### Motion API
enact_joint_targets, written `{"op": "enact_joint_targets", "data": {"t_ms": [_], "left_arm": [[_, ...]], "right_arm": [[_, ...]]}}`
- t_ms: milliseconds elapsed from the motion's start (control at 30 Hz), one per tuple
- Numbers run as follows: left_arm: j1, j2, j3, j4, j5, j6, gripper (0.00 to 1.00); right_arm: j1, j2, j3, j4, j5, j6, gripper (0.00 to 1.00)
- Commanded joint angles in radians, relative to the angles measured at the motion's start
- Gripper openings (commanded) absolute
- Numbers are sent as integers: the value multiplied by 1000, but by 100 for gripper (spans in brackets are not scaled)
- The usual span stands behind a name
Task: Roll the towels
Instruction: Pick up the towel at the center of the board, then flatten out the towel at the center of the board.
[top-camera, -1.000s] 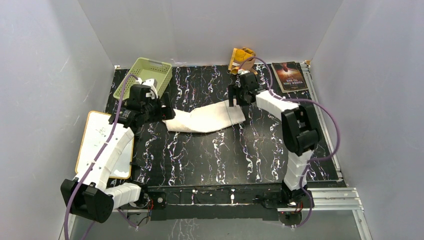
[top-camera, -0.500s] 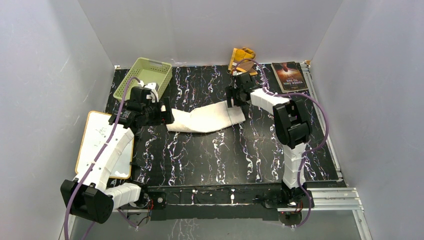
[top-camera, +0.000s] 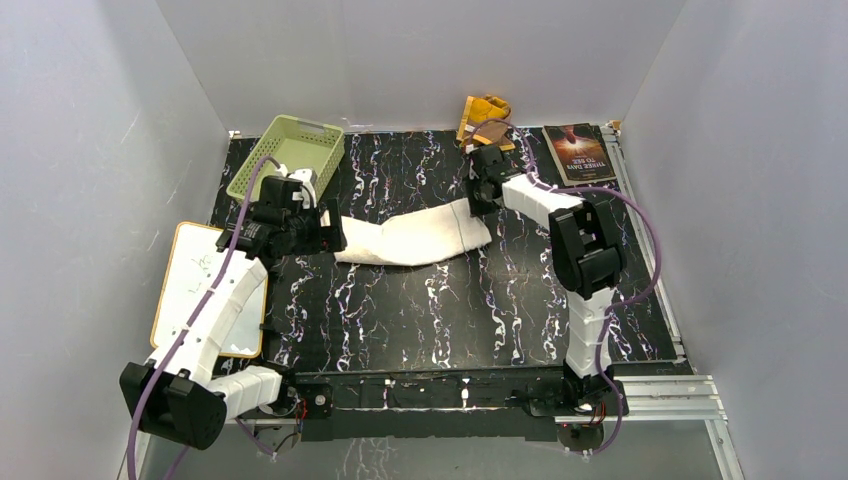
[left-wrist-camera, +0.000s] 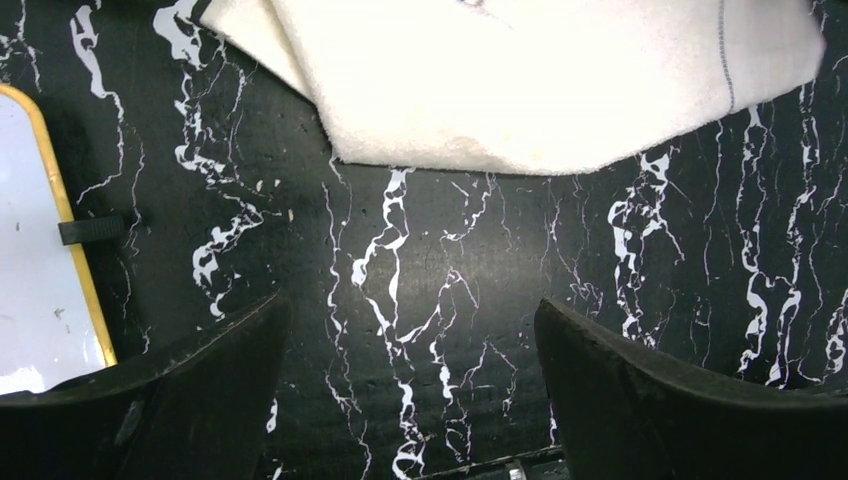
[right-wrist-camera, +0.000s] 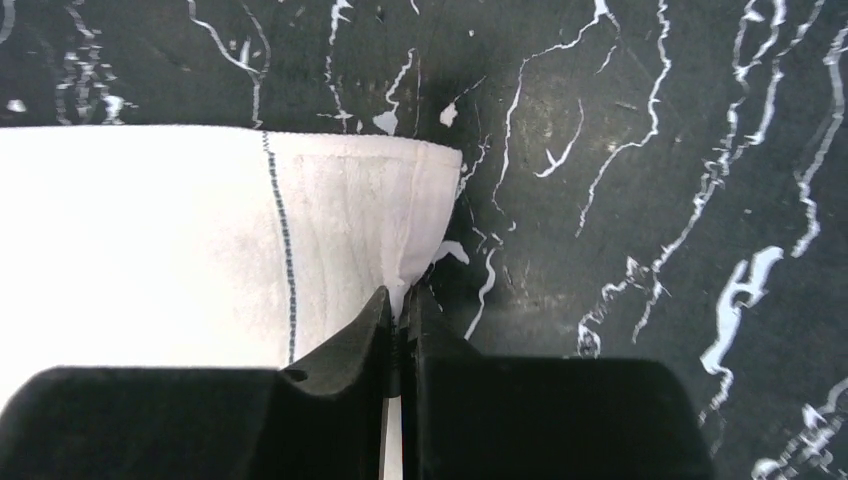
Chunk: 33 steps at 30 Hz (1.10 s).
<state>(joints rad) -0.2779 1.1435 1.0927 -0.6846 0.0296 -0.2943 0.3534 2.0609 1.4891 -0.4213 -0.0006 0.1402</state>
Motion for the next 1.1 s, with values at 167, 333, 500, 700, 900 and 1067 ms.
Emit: {"op": "enact_joint_targets", "data": {"t_ms": [167, 333, 500, 700, 900, 1067], "left_arm": [[1, -24, 163, -94, -78, 41, 93], [1, -25, 155, -82, -78, 26, 93], [2, -44, 25, -16, -38, 5, 92], [-5, 25, -52, 112, 93, -13, 88], [-165, 212, -13, 224, 64, -24, 83], [-195, 300, 13, 292, 77, -49, 83]], "right_arm": [[40, -413, 322, -98, -128, 63, 0], [-8, -777, -80, 67, -88, 125, 0], [-8, -1244, -672, 164, 172, 342, 60], [-9, -1383, -821, 43, 242, 504, 98], [-12, -1098, -672, -24, 377, 440, 98], [-15, -788, -587, -15, 314, 420, 85]]}}
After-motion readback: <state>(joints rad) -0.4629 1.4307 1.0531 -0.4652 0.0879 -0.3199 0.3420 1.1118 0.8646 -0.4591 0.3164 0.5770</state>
